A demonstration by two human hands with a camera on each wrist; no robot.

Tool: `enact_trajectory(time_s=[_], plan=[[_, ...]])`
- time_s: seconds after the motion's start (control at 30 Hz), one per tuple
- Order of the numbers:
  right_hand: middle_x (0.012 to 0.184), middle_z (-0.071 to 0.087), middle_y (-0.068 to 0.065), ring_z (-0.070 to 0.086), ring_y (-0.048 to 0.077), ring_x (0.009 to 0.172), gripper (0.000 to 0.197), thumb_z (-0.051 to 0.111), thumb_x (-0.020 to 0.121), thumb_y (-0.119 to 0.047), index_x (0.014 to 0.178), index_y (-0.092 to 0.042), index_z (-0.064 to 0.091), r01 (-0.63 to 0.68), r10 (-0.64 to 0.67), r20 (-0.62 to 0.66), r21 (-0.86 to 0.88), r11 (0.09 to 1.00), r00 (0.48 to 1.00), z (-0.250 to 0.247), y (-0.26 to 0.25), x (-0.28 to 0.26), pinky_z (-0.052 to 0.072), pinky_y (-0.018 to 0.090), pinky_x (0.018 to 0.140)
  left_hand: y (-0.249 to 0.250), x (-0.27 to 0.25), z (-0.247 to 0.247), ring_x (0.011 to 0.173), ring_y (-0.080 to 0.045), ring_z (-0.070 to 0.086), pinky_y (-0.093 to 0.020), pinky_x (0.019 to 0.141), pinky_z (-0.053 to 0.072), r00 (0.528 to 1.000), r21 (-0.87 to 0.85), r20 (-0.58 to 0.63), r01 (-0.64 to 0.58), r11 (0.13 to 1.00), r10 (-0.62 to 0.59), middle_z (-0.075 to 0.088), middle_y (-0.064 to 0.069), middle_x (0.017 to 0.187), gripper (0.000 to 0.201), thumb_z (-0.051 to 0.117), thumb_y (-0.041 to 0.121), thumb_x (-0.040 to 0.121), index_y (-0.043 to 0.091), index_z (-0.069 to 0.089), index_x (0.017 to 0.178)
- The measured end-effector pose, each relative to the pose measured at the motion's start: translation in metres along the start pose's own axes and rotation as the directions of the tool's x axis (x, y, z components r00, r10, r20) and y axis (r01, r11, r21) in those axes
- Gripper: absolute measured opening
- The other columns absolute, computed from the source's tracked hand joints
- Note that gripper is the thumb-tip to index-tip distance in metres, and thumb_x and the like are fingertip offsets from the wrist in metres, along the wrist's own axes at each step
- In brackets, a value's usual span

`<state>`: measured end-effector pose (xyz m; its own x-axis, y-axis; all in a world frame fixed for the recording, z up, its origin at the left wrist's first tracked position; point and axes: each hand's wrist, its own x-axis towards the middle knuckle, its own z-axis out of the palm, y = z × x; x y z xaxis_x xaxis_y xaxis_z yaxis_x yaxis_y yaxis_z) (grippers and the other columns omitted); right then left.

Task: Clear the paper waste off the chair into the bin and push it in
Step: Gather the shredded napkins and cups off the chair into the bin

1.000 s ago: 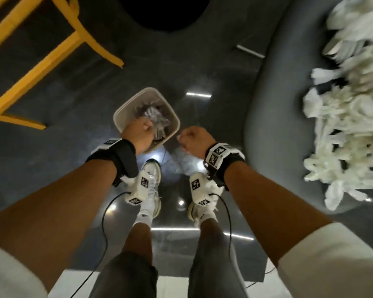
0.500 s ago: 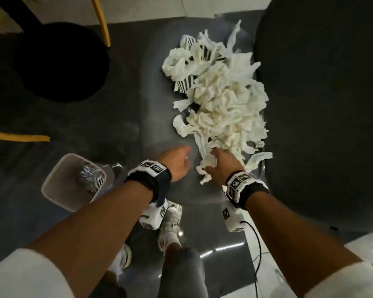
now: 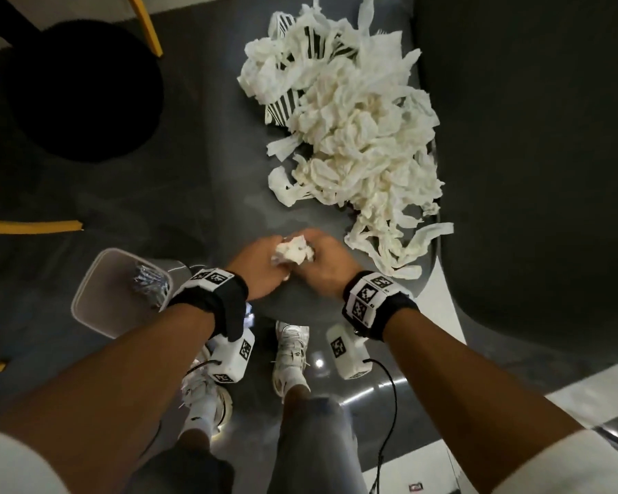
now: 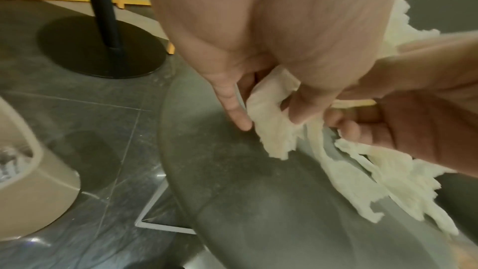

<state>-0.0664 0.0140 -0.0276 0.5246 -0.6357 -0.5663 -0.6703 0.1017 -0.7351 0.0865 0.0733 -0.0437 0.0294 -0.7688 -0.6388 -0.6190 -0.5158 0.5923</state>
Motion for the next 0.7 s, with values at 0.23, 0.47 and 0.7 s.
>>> enact_trajectory(time_s=[0.23,0.47,0.7], plan=[[0.134,0.044,0.012,0.044,0.036,0.118,0.051,0.066,0.078,-0.02,0.127,-0.02,0.053,-0.244,0.05,-0.29,-0.687,0.685,0.956,-0.04,0.033,-0.008,0.046,0.046,0.095,-0.023,-0.011,-0.024,0.101,-0.041,0.064,-0.042,0.088,0.049,0.96,-0.145,-0.237,0.12,0.982,-0.152,0.07,-0.018,0.103,0.023,0.045,0.006,0.094,0.007,0.063,0.108],[0.15,0.031,0.013,0.037,0.044,0.133,0.064,0.063,0.085,-0.026,0.144,-0.035,0.041,-0.422,0.304,-0.296,-0.554,0.717,0.905,-0.064,0.062,-0.021,0.038,0.048,0.106,-0.029,-0.012,-0.018,0.107,-0.042,0.061,-0.039,0.088,0.046,0.97,-0.146,-0.19,0.125,0.981,-0.152,0.068,-0.021,0.112,0.024,0.044,0.012,0.093,0.007,0.062,0.109],[0.107,0.064,0.016,0.061,0.035,0.1,0.02,0.058,0.086,-0.015,0.105,-0.009,0.063,-0.147,0.112,-0.104,-0.439,0.886,0.988,-0.027,0.014,-0.011,0.048,0.033,0.082,-0.01,-0.014,0.001,0.114,-0.028,0.042,-0.045,0.097,0.045,0.954,0.244,-0.3,0.076,0.967,0.001,0.04,-0.006,0.124,0.061,0.069,0.057,0.071,0.018,0.048,0.113]])
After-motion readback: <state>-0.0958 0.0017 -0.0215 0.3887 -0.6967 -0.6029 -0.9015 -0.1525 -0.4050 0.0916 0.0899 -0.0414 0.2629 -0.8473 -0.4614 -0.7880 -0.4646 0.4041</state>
